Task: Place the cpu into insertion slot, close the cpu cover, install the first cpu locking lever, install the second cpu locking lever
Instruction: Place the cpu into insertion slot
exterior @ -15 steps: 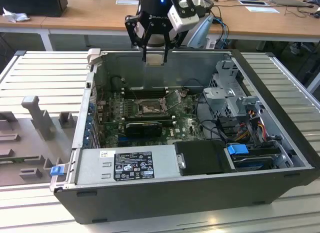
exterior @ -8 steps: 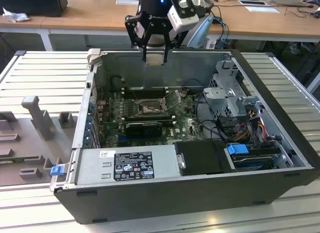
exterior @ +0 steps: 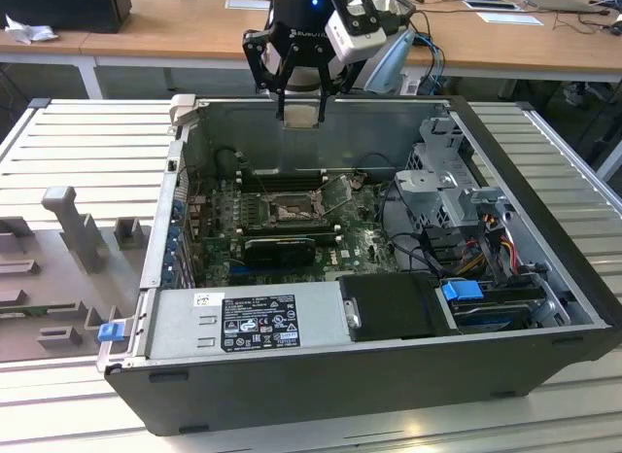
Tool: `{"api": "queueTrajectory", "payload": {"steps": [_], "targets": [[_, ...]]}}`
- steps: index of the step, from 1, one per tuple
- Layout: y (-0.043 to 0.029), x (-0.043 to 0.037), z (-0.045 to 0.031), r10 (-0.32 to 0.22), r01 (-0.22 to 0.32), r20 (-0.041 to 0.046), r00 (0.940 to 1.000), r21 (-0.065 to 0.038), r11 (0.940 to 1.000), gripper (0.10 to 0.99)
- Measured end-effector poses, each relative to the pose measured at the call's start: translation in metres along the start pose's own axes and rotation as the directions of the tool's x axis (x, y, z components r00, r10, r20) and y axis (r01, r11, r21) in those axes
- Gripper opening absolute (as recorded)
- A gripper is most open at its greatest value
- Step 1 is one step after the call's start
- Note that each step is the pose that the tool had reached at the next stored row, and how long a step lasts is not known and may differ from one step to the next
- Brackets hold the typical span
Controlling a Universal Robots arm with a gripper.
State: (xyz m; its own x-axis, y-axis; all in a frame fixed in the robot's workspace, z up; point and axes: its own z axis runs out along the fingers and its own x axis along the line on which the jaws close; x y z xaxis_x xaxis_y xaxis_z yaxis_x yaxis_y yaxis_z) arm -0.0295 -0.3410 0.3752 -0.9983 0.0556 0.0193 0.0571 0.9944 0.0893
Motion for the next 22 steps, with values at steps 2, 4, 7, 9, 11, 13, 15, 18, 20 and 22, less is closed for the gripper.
{"api": "queueTrajectory", "payload": {"steps": [2, 4, 7, 9, 11, 13, 15, 18, 20, 22], "targets": [[0.0000, 0.0000, 0.0001, 0.001, -0.001, 0.0001, 1.0000, 0.000, 1.0000, 0.529], [0.0000, 0.0000, 0.0002, 0.002, -0.002, 0.0002, 1.0000, 0.000, 1.0000, 0.529], [0.0000, 0.0000, 0.0002, 0.003, -0.003, 0.0003, 1.0000, 0.000, 1.0000, 0.529], [0.0000, 0.0000, 0.0004, 0.005, -0.005, 0.0004, 1.0000, 0.000, 1.0000, 0.529], [0.0000, 0.0000, 0.0004, 0.005, -0.005, 0.0004, 1.0000, 0.000, 1.0000, 0.529], [0.0000, 0.0000, 0.0005, 0.006, -0.006, 0.0006, 1.0000, 0.000, 1.0000, 0.529], [-0.0001, 0.0000, 0.0006, 0.007, -0.007, 0.0006, 1.0000, 0.000, 1.0000, 0.529], [-0.0001, 0.0000, 0.0007, 0.008, -0.008, 0.0007, 1.0000, 0.000, 1.0000, 0.529], [-0.0001, 0.0000, 0.0007, 0.009, -0.009, 0.0008, 1.0000, 0.000, 1.0000, 0.529], [-0.0001, 0.0000, 0.0007, 0.011, -0.011, 0.0009, 0.9999, 0.000, 0.9999, 0.529]]}}
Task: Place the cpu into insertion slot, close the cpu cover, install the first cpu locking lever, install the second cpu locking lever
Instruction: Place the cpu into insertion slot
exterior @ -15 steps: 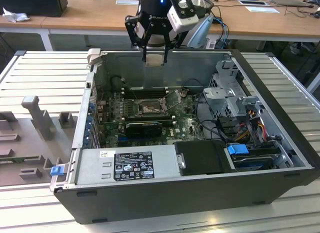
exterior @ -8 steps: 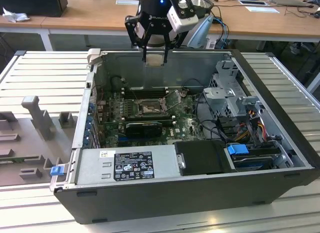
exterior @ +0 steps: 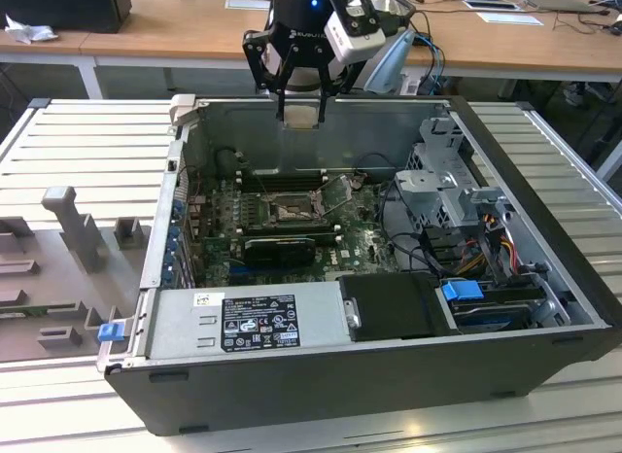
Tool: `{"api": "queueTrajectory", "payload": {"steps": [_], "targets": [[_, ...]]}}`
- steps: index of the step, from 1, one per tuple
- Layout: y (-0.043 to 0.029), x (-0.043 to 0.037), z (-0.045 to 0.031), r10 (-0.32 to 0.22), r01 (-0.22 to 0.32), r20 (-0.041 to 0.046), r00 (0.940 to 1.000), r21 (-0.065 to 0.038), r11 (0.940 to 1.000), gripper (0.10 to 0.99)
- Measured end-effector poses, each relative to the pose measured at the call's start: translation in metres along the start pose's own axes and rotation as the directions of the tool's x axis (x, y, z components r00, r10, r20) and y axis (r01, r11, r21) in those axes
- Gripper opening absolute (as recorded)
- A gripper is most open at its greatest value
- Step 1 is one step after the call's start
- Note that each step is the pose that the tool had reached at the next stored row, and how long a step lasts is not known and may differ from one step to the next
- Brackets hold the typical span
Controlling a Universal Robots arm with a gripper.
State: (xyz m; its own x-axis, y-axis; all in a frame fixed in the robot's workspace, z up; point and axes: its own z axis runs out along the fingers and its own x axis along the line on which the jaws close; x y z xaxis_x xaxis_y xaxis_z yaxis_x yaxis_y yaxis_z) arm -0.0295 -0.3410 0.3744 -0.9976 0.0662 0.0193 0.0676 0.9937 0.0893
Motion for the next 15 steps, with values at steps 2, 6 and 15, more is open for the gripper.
{"api": "queueTrajectory", "payload": {"steps": [2, 6, 15], "targets": [[0.0000, 0.0000, 0.0000, 0.001, -0.001, 0.0001, 1.0000, 0.000, 1.0000, 0.529], [0.0000, 0.0000, 0.0001, 0.003, -0.003, 0.0003, 1.0000, 0.000, 1.0000, 0.529], [0.0000, 0.0000, 0.0003, 0.008, -0.008, 0.0007, 1.0000, 0.000, 1.0000, 0.529]]}}
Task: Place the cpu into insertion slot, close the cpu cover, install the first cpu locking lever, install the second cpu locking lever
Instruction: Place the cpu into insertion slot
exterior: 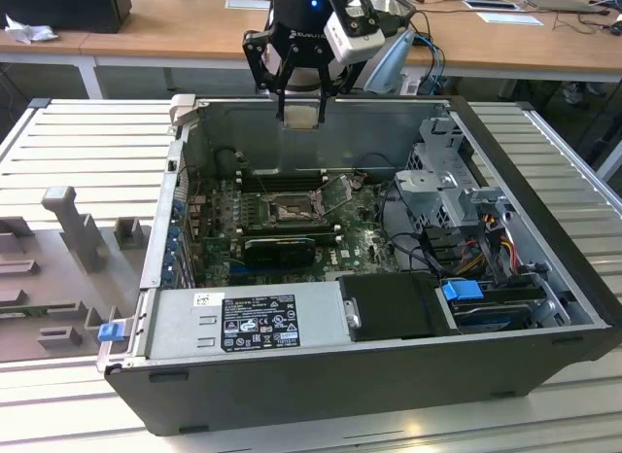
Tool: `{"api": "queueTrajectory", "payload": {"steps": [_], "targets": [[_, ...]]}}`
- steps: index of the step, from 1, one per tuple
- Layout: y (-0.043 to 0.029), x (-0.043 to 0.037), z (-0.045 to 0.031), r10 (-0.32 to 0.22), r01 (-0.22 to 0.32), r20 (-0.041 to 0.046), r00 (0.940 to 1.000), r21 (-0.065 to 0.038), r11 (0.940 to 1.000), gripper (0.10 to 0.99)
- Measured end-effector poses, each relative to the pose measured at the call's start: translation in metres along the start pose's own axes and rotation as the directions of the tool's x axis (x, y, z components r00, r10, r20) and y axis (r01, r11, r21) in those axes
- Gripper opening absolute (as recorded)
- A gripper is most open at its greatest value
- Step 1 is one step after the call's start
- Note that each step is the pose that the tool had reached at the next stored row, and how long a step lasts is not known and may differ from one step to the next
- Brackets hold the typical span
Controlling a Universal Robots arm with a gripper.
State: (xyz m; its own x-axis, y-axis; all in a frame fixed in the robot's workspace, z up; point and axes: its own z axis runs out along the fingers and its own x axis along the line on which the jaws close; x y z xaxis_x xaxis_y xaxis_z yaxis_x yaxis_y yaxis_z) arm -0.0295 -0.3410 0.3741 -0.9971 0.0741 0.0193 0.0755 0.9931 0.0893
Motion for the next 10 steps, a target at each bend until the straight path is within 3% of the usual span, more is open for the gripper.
{"api": "queueTrajectory", "payload": {"steps": [10], "targets": [[0.0000, 0.0000, 0.0003, 0.004, -0.004, 0.0004, 1.0000, 0.000, 1.0000, 0.529]]}}
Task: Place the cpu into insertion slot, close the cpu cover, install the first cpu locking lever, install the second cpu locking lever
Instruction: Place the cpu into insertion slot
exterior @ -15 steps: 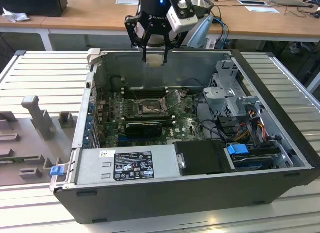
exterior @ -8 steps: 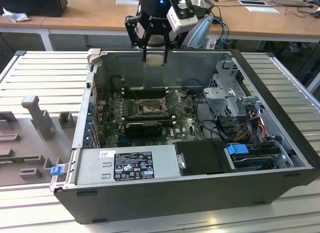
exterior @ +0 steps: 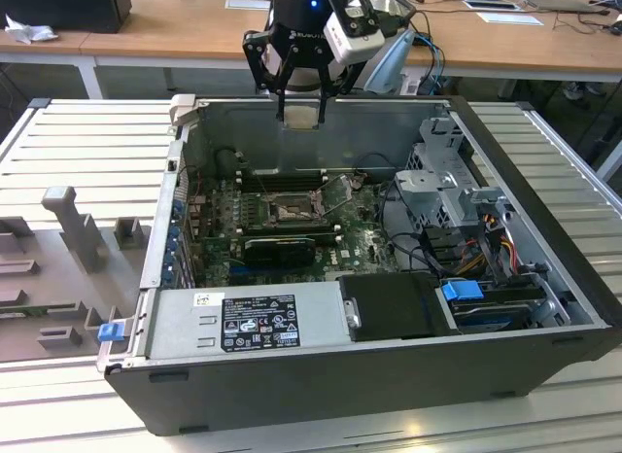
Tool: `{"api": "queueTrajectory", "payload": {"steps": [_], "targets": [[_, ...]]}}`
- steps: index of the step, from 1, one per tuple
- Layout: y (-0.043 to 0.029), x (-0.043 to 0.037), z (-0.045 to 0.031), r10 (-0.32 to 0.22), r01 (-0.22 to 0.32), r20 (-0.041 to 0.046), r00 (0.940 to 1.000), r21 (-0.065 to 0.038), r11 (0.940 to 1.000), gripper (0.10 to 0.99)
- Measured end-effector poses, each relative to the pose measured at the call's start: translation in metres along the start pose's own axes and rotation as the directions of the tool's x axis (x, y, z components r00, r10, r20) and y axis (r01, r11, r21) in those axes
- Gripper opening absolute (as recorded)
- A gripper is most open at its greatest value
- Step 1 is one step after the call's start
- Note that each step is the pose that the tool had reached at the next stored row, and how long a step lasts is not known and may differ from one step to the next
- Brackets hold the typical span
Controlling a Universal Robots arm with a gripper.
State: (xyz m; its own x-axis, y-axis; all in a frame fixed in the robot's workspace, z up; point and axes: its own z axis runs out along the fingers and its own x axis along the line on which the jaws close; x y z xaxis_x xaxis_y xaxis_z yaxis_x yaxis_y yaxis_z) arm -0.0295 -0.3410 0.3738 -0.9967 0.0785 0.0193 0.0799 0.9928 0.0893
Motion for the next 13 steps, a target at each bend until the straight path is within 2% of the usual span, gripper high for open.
{"api": "queueTrajectory", "payload": {"steps": [13], "targets": [[0.0000, 0.0000, 0.0003, 0.007, -0.007, 0.0006, 1.0000, 0.000, 1.0000, 0.529]]}}
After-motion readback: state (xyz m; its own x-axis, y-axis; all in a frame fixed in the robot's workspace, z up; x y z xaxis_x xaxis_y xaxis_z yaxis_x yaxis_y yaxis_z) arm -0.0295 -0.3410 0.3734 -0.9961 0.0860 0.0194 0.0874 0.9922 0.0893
